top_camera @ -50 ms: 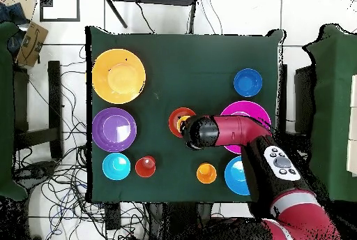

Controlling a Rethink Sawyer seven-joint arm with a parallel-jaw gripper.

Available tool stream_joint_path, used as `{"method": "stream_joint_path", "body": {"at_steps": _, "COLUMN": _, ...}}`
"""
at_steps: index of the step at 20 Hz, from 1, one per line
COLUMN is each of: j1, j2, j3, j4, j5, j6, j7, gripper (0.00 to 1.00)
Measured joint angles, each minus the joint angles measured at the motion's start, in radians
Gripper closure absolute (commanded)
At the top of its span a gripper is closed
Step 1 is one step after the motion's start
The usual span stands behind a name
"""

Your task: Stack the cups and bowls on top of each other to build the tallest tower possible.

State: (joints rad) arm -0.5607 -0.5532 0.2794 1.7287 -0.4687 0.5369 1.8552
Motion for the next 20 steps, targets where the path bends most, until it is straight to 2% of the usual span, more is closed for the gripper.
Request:
{"method": "stream_joint_path", "body": {"at_steps": 8, "j1": -0.013, "j2": -0.027, "j3": 0.042, "j4": 0.017, "j5": 0.0, "j6": 0.023, "j7": 0.0, "gripper": 0.0}}
{"method": "stream_joint_path", "body": {"at_steps": 14, "j1": -0.035, "j2": -0.08, "j3": 0.094, "j4": 0.042, "j5": 0.0, "j6": 0.037, "j7": 0.0, "gripper": 0.0}}
{"method": "stream_joint_path", "body": {"at_steps": 20, "j1": -0.034, "j2": -0.131, "j3": 0.112, "j4": 0.05, "j5": 0.0, "j6": 0.037, "j7": 0.0, "gripper": 0.0}}
